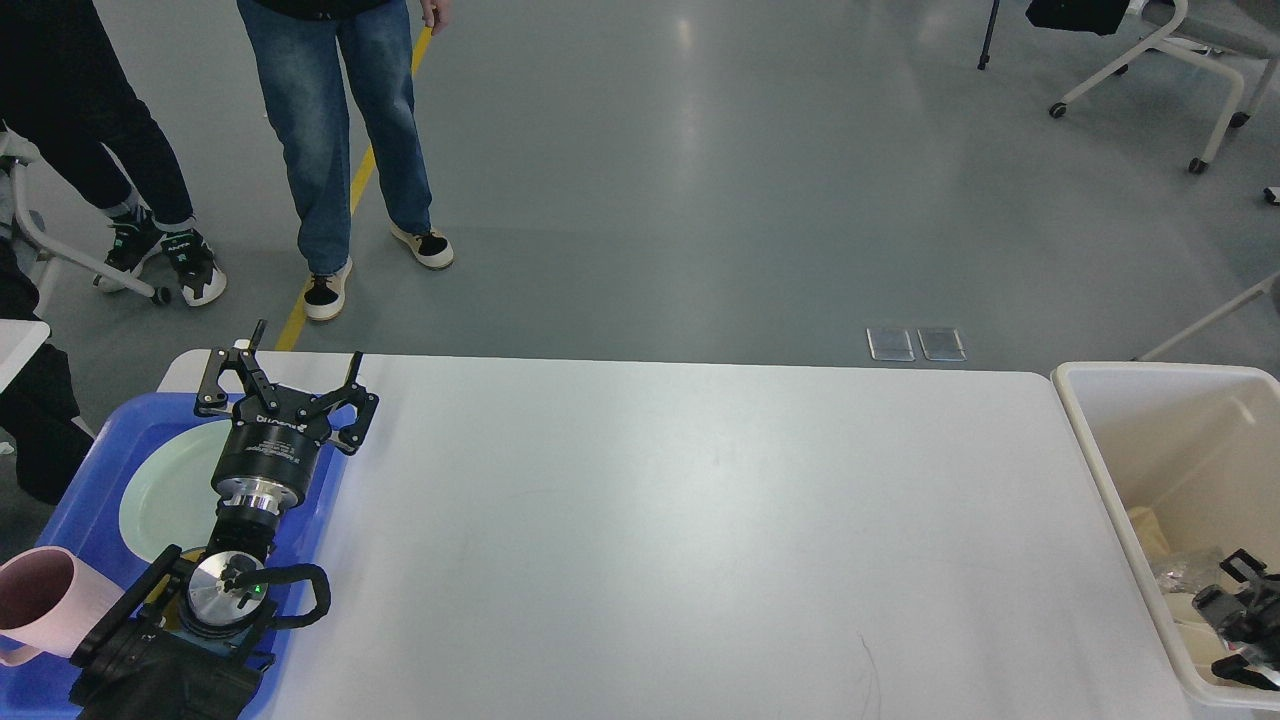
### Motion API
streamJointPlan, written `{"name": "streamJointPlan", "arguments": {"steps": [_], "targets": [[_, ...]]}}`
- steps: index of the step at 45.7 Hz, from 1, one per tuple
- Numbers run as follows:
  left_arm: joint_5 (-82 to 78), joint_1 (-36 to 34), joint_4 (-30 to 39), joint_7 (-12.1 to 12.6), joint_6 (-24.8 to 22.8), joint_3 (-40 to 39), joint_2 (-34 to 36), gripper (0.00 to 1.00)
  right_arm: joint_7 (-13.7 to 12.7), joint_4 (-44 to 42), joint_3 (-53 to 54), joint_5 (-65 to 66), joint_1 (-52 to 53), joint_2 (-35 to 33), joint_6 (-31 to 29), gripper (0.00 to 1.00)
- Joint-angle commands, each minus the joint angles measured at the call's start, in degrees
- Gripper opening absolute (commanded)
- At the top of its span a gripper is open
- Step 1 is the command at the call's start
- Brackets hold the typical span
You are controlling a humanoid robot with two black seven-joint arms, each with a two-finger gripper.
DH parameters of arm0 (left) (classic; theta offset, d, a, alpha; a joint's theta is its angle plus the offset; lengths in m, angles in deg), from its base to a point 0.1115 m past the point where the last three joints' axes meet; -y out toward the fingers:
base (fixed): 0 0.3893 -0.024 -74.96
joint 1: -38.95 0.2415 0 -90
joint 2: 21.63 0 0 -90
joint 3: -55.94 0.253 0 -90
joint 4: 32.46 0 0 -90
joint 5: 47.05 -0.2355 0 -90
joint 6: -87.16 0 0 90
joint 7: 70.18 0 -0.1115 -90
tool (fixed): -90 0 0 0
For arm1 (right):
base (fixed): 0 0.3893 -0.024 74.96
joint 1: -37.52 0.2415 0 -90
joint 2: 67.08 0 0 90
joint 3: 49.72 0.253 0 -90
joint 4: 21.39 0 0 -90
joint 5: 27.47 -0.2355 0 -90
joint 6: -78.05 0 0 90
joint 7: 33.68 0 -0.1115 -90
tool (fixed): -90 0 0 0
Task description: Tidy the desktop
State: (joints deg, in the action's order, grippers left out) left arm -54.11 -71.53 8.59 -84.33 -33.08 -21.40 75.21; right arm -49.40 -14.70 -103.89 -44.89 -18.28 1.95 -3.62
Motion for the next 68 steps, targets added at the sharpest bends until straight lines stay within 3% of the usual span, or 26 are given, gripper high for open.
{"name": "streamJointPlan", "arguments": {"steps": [1,9,12,13,14,19,41,50,55,68], "targets": [[0.0,0.0,0.0,0.0,0.0,0.0,0.0,0.96,0.0,-1.5,0.3,-0.1,-1.6,1.0,0.2,0.00],[-0.1,0.0,0.0,0.0,0.0,0.0,0.0,0.96,0.0,-1.5,0.2,-0.1,-1.6,1.0,0.5,0.02],[0.0,0.0,0.0,0.0,0.0,0.0,0.0,0.96,0.0,-1.5,0.2,-0.1,-1.6,0.9,2.2,0.73],[-0.1,0.0,0.0,0.0,0.0,0.0,0.0,0.96,0.0,-1.6,0.2,-0.1,-1.5,0.9,3.3,0.93],[0.0,0.0,0.0,0.0,0.0,0.0,-0.1,0.96,0.0,-1.6,0.3,-0.1,-1.3,0.8,4.3,1.00],[0.0,0.0,0.0,0.0,0.0,0.0,0.0,0.96,0.0,-1.4,0.5,-0.2,-1.5,1.1,7.0,1.00],[-0.1,0.0,0.0,0.0,0.0,0.0,0.0,0.96,0.4,-0.8,4.3,-0.4,0.3,0.3,6.8,1.00],[-0.1,0.0,0.0,0.0,0.0,0.0,0.0,0.96,1.7,-0.6,15.1,-1.0,6.2,-0.4,5.5,1.00],[0.0,0.0,0.0,0.0,0.0,0.0,0.0,0.96,2.3,0.0,27.3,-1.1,11.8,-3.2,5.5,1.00],[-0.1,0.0,0.0,0.0,0.0,0.0,0.0,0.96,2.4,12.9,52.2,3.5,18.3,-5.3,5.3,1.00]]}}
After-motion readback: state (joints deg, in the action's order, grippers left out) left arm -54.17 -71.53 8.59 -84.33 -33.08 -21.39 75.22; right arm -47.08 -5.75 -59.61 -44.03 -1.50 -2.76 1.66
